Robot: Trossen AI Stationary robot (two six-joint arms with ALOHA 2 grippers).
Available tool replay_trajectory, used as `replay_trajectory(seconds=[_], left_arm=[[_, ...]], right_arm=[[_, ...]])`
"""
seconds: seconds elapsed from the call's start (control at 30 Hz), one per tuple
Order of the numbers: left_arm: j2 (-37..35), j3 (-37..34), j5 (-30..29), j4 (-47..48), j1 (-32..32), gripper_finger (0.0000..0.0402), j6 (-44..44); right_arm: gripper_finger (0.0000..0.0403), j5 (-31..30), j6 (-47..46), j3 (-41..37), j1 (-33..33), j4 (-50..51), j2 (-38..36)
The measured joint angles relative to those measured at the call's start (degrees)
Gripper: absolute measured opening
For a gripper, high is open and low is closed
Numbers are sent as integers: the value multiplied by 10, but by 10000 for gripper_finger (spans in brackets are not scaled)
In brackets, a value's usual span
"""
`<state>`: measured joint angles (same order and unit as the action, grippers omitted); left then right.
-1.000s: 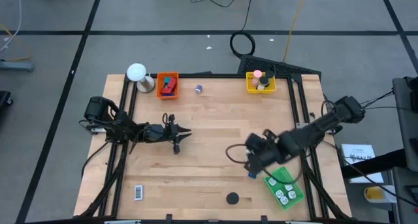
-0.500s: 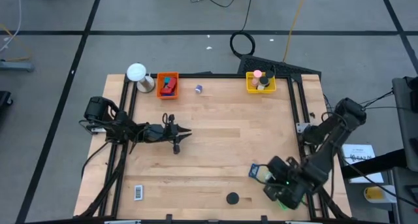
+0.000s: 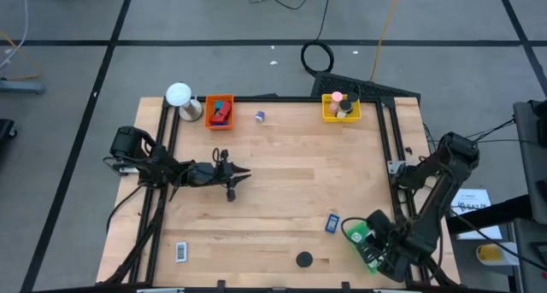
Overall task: Pick & Place Office items
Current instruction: Put the light blue charger adapter into the green bin
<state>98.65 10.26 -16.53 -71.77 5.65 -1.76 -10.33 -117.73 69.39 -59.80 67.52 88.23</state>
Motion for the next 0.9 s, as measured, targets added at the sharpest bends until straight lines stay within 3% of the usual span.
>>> replay_trajectory(seconds=[0.43,0.63,0.9], left_arm=[[0,0,0,0,0,76,0],[0,0,0,0,0,76,0],[0,0,0,0,0,76,0]], right_arm=[[137,15,-15,-47,-3,-44,0],[137,-29,-10,-53,-3,-80,0],[137,-30,-1,-94,-3,-158,0]])
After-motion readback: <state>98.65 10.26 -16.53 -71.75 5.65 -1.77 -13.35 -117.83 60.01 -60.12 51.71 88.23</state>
